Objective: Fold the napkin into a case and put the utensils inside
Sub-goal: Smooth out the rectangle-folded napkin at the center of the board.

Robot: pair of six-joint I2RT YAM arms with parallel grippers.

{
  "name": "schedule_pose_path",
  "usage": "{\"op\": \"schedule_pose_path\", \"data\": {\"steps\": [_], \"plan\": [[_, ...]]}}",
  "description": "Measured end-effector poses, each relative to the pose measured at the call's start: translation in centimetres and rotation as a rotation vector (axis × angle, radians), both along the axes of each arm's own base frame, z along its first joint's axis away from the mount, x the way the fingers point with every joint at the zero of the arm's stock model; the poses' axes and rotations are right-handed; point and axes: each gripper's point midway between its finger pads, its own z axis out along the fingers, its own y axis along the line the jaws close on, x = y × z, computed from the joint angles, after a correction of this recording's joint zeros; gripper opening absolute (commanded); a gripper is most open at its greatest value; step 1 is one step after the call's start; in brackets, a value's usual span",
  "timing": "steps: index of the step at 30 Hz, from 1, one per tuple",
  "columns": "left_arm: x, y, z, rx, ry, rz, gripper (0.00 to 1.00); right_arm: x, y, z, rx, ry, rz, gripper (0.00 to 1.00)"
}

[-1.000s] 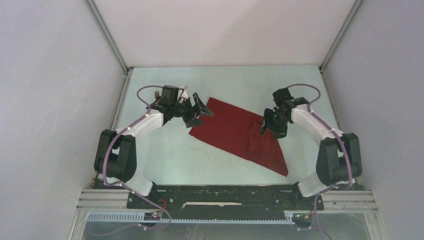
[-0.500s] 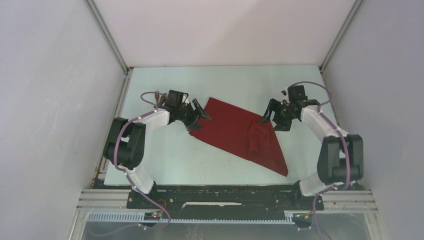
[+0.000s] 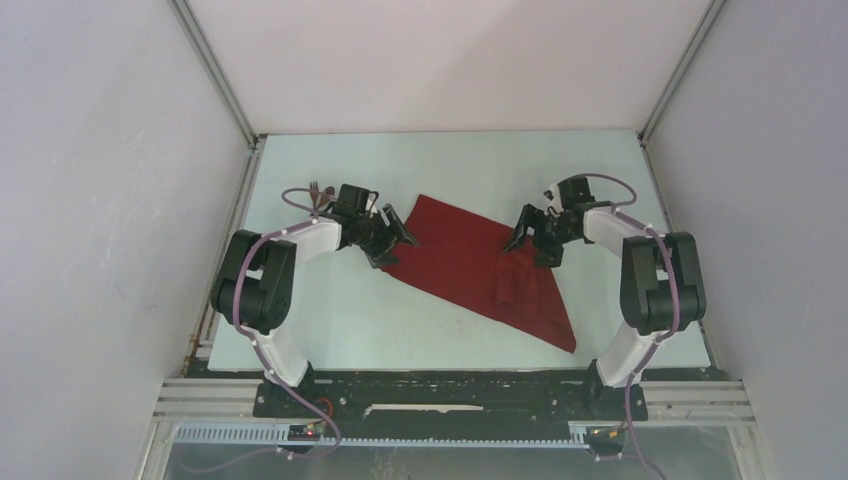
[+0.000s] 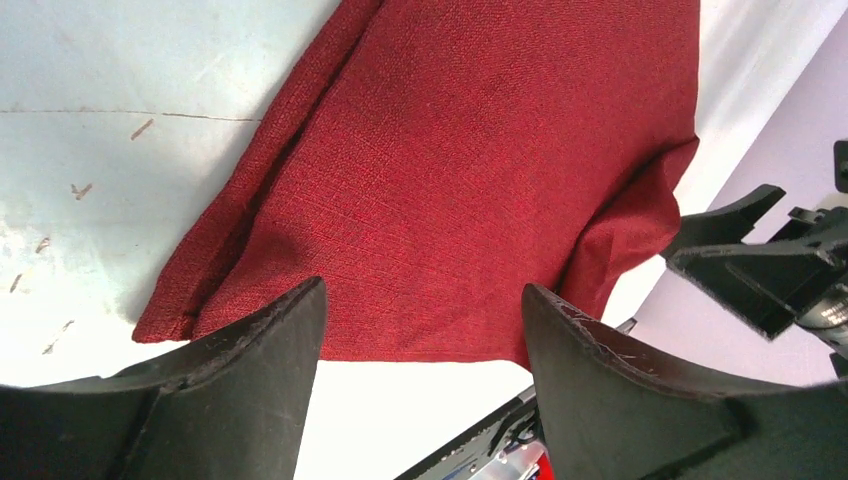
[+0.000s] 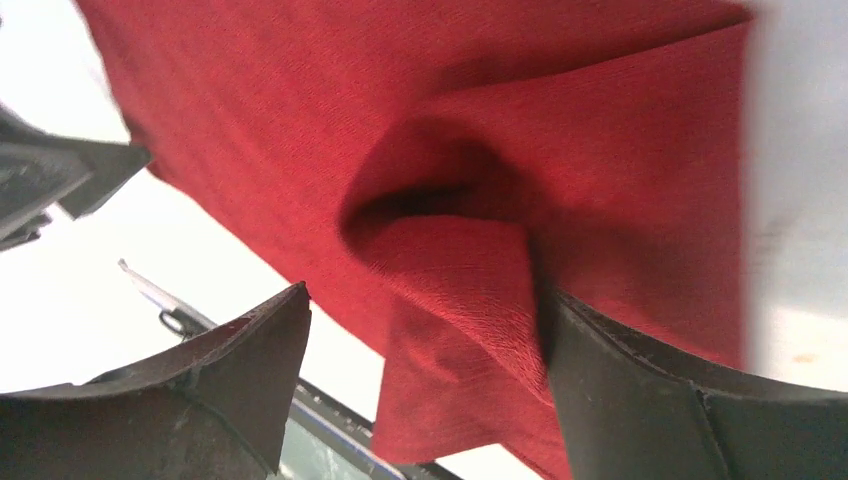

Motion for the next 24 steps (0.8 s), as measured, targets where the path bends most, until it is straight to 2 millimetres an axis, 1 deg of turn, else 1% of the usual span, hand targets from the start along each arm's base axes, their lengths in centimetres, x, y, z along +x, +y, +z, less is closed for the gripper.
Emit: {"op": "schedule_pose_path", "data": {"steps": [2, 4, 5, 6, 8, 9, 10, 12, 14, 16, 20, 22, 24], "plan": [[0.0, 0.0, -0.1, 0.004, 0.0, 0.0, 0.77, -0.6, 1.8, 0.6, 0.024, 0.001, 0.033, 0.9], [-0.1, 0.2, -0.2, 0.012, 0.0, -0.001, 0.77, -1.8, 4.7, 1.8, 0.046, -0.009, 0.093, 0.91], [-0.1, 0.2, -0.2, 0.013, 0.001, 0.0, 0.77, -2.5, 6.1, 2.6, 0.056, -0.023, 0.125, 0.91], [-0.1, 0.2, -0.2, 0.015, 0.003, 0.001, 0.77, -3.5, 8.0, 3.8, 0.067, -0.051, 0.171, 0.91], [-0.1, 0.2, -0.1, 0.016, 0.004, 0.001, 0.77, -5.1, 10.4, 6.0, 0.095, -0.1, 0.238, 0.91], [0.0, 0.2, -0.1, 0.016, 0.004, 0.001, 0.77, -5.4, 10.9, 6.8, 0.101, -0.12, 0.253, 0.91], [0.1, 0.2, 0.1, 0.014, 0.001, 0.001, 0.77, -5.4, 10.8, 7.3, 0.097, -0.136, 0.25, 0.9], [0.2, 0.1, 0.2, 0.013, -0.005, -0.001, 0.77, -4.4, 9.6, 7.3, 0.062, -0.149, 0.213, 0.87], [0.3, 0.1, 0.3, 0.012, -0.01, -0.003, 0.77, -3.5, 7.9, 6.5, 0.007, -0.146, 0.169, 0.83], [0.3, 0.1, 0.3, 0.014, -0.012, -0.006, 0.77, -3.1, 6.5, 5.8, -0.037, -0.131, 0.14, 0.8], [0.3, 0.1, 0.3, 0.014, -0.012, -0.006, 0.76, -3.4, 6.2, 4.9, -0.102, -0.123, 0.134, 0.69], [0.3, 0.1, 0.3, 0.014, -0.012, -0.007, 0.66, -3.4, 6.4, 4.6, -0.13, -0.131, 0.139, 0.61], [0.3, 0.2, 0.3, 0.021, -0.016, -0.013, 0.64, -3.2, 6.4, 4.1, -0.175, -0.138, 0.146, 0.59]]}}
